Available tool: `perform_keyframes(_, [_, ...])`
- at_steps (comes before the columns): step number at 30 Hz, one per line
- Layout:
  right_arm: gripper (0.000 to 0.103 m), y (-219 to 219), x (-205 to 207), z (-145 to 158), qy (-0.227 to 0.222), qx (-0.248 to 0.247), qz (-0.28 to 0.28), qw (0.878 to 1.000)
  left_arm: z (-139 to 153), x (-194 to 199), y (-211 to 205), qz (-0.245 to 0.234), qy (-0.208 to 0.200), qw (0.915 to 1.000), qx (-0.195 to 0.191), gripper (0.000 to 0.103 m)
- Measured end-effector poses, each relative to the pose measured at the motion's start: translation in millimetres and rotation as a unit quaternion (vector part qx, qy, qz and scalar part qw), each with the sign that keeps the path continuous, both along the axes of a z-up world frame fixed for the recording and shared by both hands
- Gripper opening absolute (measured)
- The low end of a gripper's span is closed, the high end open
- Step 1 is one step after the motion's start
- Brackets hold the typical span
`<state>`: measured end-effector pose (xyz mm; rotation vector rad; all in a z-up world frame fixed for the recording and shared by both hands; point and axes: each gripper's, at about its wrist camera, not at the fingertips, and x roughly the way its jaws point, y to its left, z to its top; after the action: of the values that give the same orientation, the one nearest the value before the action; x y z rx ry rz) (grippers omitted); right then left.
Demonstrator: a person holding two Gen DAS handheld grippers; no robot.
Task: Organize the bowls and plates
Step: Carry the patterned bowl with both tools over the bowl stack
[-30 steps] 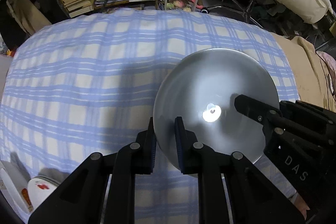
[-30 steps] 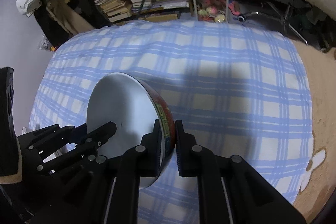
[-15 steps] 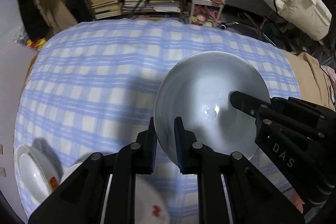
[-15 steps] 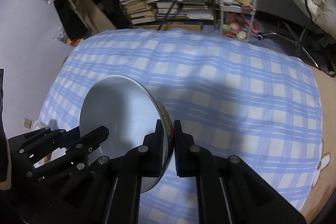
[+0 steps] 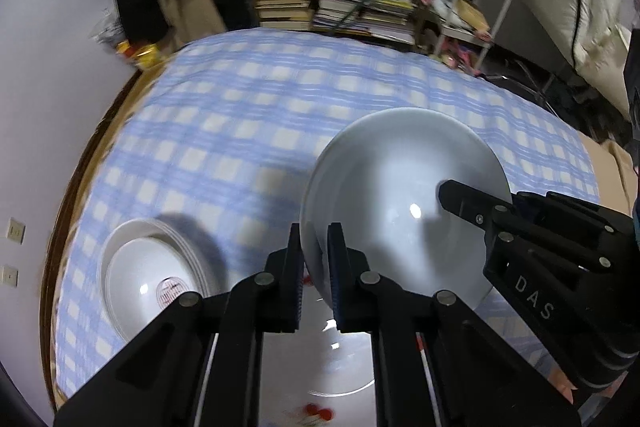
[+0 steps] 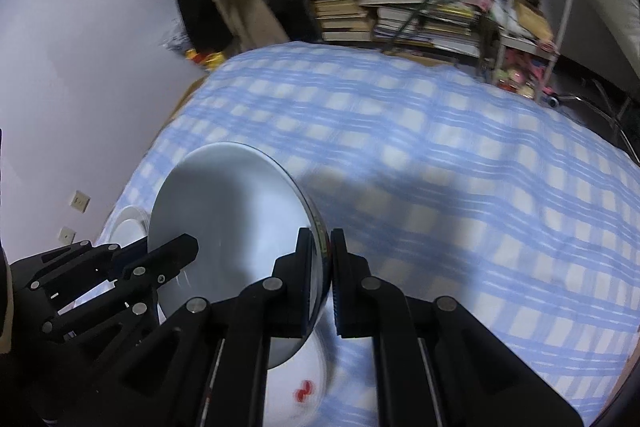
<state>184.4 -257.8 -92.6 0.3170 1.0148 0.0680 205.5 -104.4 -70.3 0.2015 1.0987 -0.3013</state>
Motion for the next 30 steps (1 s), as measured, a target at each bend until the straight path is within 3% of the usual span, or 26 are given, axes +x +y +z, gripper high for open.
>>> perform_keyframes(16, [0.010, 136.2, 20.3, 19.9, -0.019, -0.017, 0.118, 0.993, 6.9, -3.3, 129.6, 0.112, -0.008, 0.9936, 0.011, 0.011])
perform_keyframes(24, [0.010, 182.7, 25.6, 5.1, -0.014, -0.030, 0.174, 0.984, -9.0, -5.3, 179.6, 0.168, 0.011, 0.9854, -0.024, 0.011])
perform_keyframes(30, [0.010, 189.6, 29.4, -9.6, -0.015, -0.016, 0.177, 0.984, -31.5, -9.6, 191.3, 0.183, 0.026, 0.9817, -0.046, 0.011])
